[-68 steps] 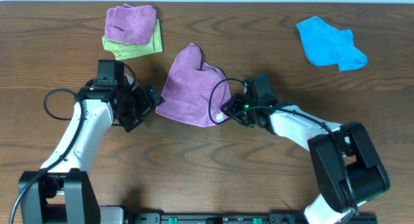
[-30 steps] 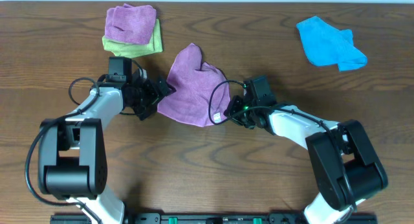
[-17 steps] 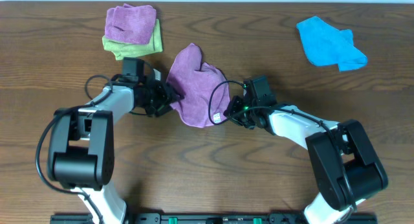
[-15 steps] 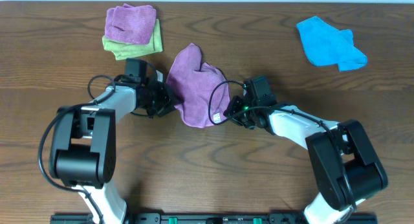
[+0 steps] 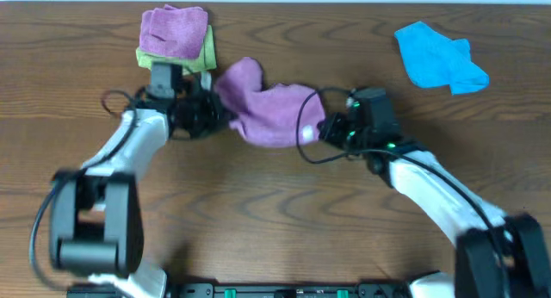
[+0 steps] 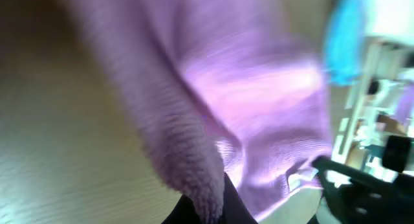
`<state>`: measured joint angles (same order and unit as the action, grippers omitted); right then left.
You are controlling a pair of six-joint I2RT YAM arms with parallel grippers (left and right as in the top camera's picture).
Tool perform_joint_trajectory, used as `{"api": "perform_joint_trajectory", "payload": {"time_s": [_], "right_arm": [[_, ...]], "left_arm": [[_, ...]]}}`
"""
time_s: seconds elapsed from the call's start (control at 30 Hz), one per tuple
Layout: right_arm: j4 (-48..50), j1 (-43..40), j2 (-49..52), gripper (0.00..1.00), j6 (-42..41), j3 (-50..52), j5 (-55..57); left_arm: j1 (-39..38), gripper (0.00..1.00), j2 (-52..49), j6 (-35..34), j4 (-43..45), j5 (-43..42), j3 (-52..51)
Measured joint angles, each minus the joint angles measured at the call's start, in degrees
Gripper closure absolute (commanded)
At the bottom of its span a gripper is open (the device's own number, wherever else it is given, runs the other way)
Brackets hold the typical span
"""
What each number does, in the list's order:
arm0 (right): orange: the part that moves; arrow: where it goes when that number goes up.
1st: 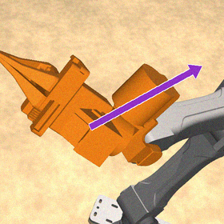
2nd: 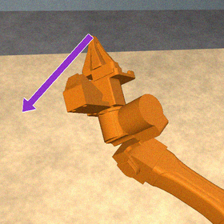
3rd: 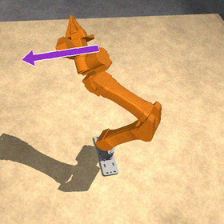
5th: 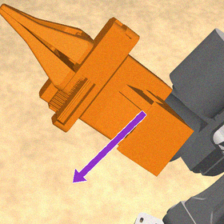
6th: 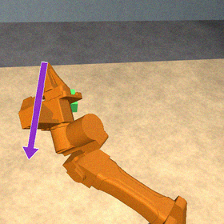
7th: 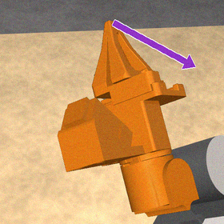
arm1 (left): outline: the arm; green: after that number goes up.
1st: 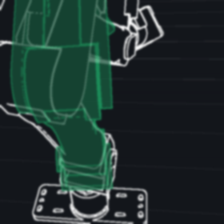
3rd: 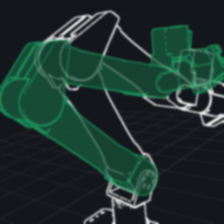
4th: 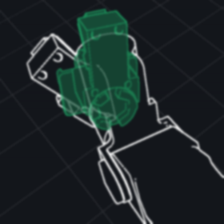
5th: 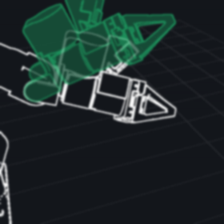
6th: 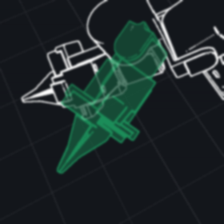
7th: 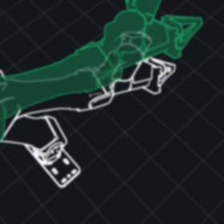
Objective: Fold the cloth
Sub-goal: 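Lift the cloth with both grippers and fold it away over itself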
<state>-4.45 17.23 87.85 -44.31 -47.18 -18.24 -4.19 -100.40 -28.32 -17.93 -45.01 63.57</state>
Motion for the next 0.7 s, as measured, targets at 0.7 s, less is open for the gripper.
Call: {"api": "perform_joint_trajectory", "payload": {"time_s": [0.7], "right_arm": [[5.5,-8.9,9.3,0.99,5.7,-27.3,-0.3]], "left_arm": [[-0.4,0.95,-1.8,-14.4,22.7,6.1,14.6]]}}
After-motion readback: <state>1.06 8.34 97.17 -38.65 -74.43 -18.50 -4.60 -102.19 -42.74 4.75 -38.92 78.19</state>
